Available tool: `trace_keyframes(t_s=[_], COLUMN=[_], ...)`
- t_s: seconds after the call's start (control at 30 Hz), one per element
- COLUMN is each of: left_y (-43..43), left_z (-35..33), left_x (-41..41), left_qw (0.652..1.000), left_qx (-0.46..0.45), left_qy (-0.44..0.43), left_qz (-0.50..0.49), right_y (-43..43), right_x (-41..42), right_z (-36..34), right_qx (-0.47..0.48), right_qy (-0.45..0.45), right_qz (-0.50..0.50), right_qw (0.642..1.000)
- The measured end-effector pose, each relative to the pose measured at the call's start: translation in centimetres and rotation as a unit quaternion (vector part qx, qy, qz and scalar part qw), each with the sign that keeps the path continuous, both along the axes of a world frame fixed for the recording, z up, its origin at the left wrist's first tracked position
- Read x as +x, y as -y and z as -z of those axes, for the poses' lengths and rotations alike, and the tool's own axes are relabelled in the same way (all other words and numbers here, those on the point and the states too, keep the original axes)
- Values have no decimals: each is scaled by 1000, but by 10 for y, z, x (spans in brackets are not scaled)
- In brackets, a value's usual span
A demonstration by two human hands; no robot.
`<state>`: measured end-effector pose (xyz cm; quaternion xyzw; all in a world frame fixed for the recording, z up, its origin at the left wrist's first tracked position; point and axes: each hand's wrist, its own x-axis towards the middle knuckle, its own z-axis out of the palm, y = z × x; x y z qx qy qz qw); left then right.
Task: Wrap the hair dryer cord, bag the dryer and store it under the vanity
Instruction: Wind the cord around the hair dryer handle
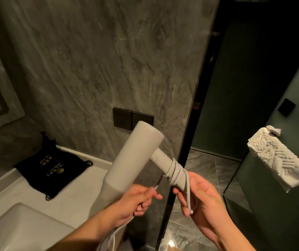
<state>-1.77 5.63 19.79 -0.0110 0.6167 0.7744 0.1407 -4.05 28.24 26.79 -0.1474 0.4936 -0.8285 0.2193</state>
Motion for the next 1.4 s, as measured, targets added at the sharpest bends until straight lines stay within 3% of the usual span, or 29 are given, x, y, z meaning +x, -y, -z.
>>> trace_keyframes(t_s=[0.07,0.13,0.2,0.27,0.37,0.43,0.5,0.67,0.8,0.97,1.07,1.2,1.3,1.37,1.4], left_y=[-9,-7,1,12,22,29,33,38,36,18,-5,-7,-4,-1,1], left_z=[-3,-12,-28,-51,-90,-116,-138,-139,-107,-19,-8,-10,-24,-42,-54], left_x=[5,4,0,-4,-12,-20,-26,-41,-44,-26,-5,6,10,11,10], left_qw=[998,974,896,804,694,666,686,807,889,990,999,999,985,937,890], left_qx=[-42,-208,-416,-562,-683,-708,-687,-524,-369,-77,39,-44,-174,-343,-444], left_qy=[6,-67,-144,-193,-228,-230,-229,-216,-179,-80,-2,13,-10,-55,-90], left_qz=[-49,-64,-49,-25,23,50,78,166,205,84,25,-10,0,34,50], right_y=[6,10,11,9,2,-2,-8,-18,-22,-18,-9,1,6,8,8], right_x=[-8,-17,-23,-26,-27,-26,-26,-24,-17,-6,-2,0,3,3,3], right_z=[4,16,29,41,46,40,34,21,14,16,16,26,33,38,41], right_qx=[67,163,271,355,396,380,346,189,33,-76,-35,35,122,189,227], right_qy=[-52,-102,-157,-196,-200,-187,-166,-86,-11,71,58,43,-24,-72,-97], right_qz=[98,179,217,194,108,27,-55,-213,-260,-154,-14,122,184,211,220], right_qw=[992,965,925,893,890,906,922,955,965,983,998,991,975,956,944])
